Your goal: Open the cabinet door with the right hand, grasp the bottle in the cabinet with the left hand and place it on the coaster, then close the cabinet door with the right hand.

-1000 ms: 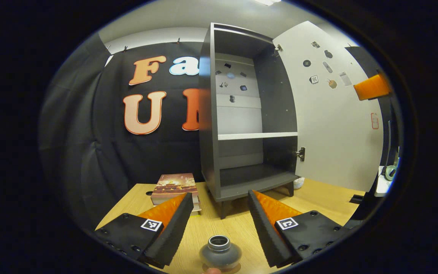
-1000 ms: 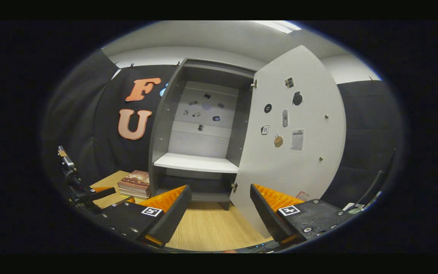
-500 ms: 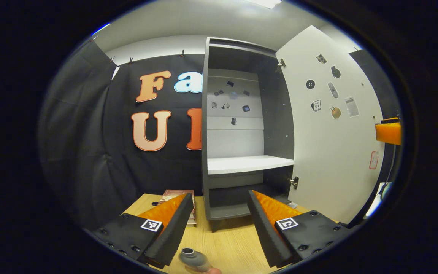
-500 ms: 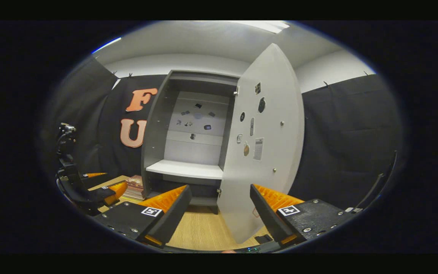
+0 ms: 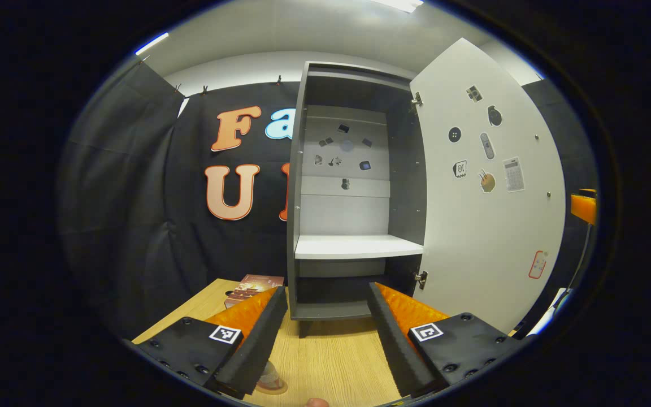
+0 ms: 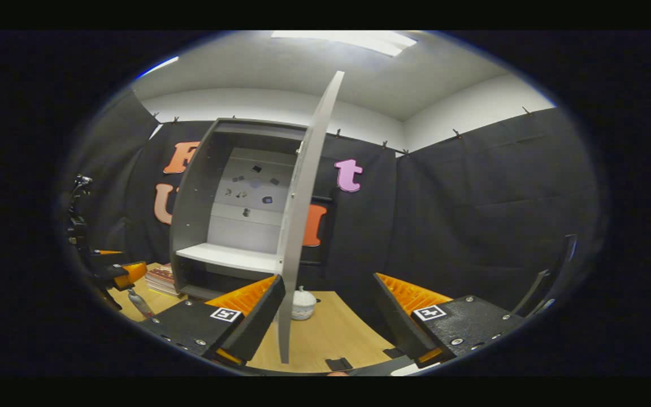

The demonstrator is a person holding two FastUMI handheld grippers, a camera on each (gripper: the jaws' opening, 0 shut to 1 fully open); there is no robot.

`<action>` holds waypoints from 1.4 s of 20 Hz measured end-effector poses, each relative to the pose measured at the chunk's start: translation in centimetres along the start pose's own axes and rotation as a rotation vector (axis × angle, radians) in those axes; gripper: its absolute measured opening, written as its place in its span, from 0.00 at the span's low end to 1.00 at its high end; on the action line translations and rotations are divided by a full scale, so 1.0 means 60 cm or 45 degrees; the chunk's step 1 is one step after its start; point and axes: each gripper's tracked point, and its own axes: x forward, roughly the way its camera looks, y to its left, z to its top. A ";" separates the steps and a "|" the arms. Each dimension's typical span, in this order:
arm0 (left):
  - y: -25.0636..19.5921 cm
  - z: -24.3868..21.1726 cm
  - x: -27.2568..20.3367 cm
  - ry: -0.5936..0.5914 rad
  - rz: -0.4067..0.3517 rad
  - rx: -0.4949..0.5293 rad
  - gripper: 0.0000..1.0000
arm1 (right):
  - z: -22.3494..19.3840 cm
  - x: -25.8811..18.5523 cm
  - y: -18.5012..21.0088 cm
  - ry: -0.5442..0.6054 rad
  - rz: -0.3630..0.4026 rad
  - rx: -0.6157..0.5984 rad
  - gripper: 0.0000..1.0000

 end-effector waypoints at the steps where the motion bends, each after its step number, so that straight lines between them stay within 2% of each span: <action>1: 0.001 0.005 0.000 -0.005 0.001 0.006 0.94 | 0.004 0.007 -0.010 -0.016 -0.022 -0.014 0.95; 4: 0.010 0.023 0.005 -0.023 0.015 0.023 0.94 | 0.011 0.029 -0.023 -0.035 -0.060 -0.060 0.95; 9: 0.031 0.026 0.010 -0.029 0.038 0.024 0.94 | 0.020 0.055 -0.009 -0.049 -0.025 -0.012 0.92; 14: 0.050 0.025 0.009 -0.025 0.071 0.015 0.94 | 0.010 0.054 0.047 0.016 0.182 0.275 0.86; 19: 0.081 0.025 -0.011 -0.011 0.144 -0.001 0.94 | 0.022 0.053 0.132 0.003 0.374 0.278 0.84; 20: 0.089 0.022 -0.015 -0.005 0.161 -0.013 0.94 | 0.025 0.051 0.150 0.003 0.421 0.288 0.92; 21: 0.097 0.021 -0.017 0.005 0.176 -0.026 0.94 | 0.028 0.053 0.173 0.008 0.465 0.304 0.83; 25: 0.137 0.021 -0.014 0.004 0.226 -0.056 0.94 | 0.035 0.059 0.251 0.043 0.612 0.388 0.76; 28: 0.175 0.024 0.006 -0.016 0.234 -0.047 0.94 | 0.043 0.065 0.305 0.046 0.681 0.440 0.71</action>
